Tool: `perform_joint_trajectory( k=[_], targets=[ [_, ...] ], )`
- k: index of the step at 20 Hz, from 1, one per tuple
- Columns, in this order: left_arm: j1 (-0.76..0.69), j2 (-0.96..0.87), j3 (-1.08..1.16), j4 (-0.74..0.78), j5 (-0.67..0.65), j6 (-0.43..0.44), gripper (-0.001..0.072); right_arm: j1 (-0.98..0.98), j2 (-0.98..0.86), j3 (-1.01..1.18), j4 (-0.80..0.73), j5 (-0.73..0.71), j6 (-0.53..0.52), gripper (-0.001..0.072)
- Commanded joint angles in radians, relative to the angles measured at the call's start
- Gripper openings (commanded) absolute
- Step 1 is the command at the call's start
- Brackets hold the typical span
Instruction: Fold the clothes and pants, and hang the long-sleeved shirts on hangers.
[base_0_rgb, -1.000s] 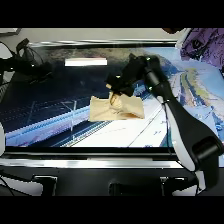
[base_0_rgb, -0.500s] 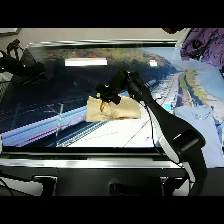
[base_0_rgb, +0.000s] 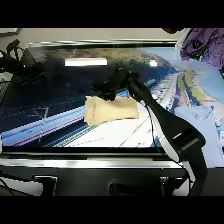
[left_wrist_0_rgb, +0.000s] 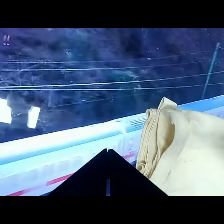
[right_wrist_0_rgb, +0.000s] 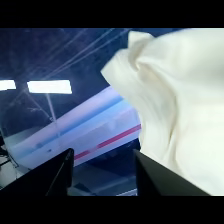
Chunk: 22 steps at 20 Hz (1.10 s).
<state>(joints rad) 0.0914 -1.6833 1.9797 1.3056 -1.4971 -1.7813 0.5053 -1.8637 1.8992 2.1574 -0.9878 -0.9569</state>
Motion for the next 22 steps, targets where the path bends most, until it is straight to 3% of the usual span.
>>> perform_joint_trajectory(
  k=[1, 5, 8, 11, 16, 22],
  targets=[
    [0.001, 0.002, 0.0, 0.0, -0.003, 0.0, 0.0015, -0.119, 0.066, 0.001, 0.027, -0.108, -0.164, 0.0449],
    [0.001, 0.007, 0.0, 0.0, -0.003, 0.0, 0.0015, -0.448, 0.135, -0.003, 0.026, -0.397, -0.444, 0.0477],
    [0.001, 0.009, 0.0, 0.0, -0.004, 0.0, 0.0015, -0.661, 0.136, -0.105, 0.099, -0.475, -0.61, 0.0477],
    [0.001, 0.009, 0.0, 0.0, -0.003, 0.0, 0.0015, -0.752, 0.13, -0.312, 0.244, -0.417, -0.737, 0.0477],
    [0.001, 0.008, 0.0, 0.0, -0.003, 0.0, 0.0015, -0.695, 0.05, -0.527, 0.397, -0.289, -0.897, 0.0471],
    [0.001, 0.006, 0.0, 0.0, -0.003, 0.0, 0.0015, -0.55, -0.035, -0.529, 0.431, -0.164, -0.922, 0.0466]
  ],
)
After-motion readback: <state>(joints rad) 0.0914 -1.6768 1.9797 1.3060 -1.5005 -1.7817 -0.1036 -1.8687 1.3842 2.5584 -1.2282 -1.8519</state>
